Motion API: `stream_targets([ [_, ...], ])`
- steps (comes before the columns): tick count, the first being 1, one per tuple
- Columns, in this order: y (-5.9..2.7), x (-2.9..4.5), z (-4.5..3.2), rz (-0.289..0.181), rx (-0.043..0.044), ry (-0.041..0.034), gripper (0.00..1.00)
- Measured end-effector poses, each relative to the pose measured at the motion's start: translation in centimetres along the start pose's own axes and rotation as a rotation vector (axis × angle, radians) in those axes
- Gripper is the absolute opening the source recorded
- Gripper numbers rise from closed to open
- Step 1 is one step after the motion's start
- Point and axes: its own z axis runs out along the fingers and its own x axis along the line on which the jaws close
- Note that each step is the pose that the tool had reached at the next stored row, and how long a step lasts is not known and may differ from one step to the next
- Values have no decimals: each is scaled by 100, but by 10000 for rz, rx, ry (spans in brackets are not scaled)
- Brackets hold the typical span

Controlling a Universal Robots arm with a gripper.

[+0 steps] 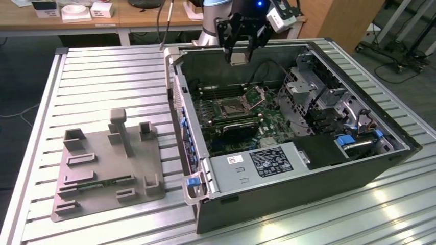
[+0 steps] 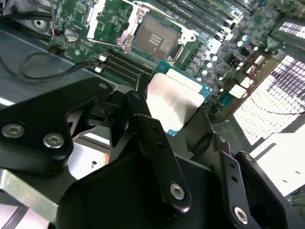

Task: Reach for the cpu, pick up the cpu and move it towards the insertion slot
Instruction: 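Pick up the cpu and move it towards the insertion slot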

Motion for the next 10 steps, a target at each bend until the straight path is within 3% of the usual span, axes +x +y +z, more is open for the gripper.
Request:
stream_targets([
  [4, 31, -76, 7, 2, 0, -8, 55],
  [10, 33, -80, 19, 2, 0, -13, 55],
])
